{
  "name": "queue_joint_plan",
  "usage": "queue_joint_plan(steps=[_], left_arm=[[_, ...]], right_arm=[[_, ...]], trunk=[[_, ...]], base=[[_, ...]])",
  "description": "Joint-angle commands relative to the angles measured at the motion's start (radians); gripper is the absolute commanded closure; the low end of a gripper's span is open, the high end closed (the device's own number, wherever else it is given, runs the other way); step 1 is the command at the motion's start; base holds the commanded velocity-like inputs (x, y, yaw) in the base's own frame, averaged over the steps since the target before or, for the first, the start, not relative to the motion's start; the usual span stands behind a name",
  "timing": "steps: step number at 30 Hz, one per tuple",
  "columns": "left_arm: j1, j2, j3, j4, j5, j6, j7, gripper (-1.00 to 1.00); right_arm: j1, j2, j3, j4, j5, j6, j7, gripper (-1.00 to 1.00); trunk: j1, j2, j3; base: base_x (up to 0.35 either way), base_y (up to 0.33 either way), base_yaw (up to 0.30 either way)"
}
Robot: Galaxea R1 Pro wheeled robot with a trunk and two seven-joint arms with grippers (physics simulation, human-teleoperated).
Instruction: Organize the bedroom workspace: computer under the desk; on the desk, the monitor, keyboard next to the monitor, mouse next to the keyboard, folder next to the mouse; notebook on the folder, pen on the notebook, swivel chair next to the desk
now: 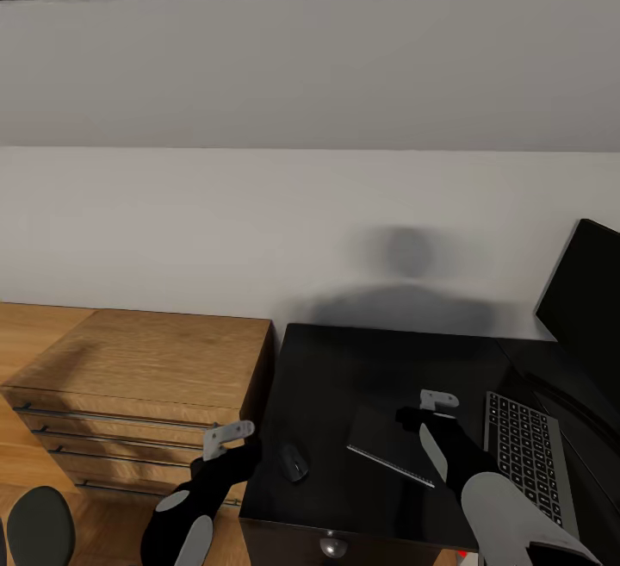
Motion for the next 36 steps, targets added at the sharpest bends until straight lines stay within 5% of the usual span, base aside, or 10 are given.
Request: queue_joint_plan(steps=[1,32,36], left_arm=[[0.002,0.000,-0.001,-0.005,0.011,0.002,0.009,-1.00],[0.007,0.000,-0.001,-0.008,0.011,0.006,0.010,-1.00],[0.007,-0.021,-0.007,-0.014,0.011,0.002,0.012,-1.00]], right_arm=[[0.000,0.001,-0.004,-0.002,0.003,0.006,-0.001,-1.00],[-0.001,0.000,-0.005,-0.014,0.000,-0.039,0.003,-1.00],[-0.011,0.023,-0.007,0.008,0.003,-0.062,0.002,-1.00]], trunk=[[0.000,-0.001,-0.001],[0.000,-0.001,-0.001],[0.000,-0.001,-0.001]], base=[[0.000,0.000,0.000],[0.063,0.000,0.000],[0.000,0.000,0.000]])
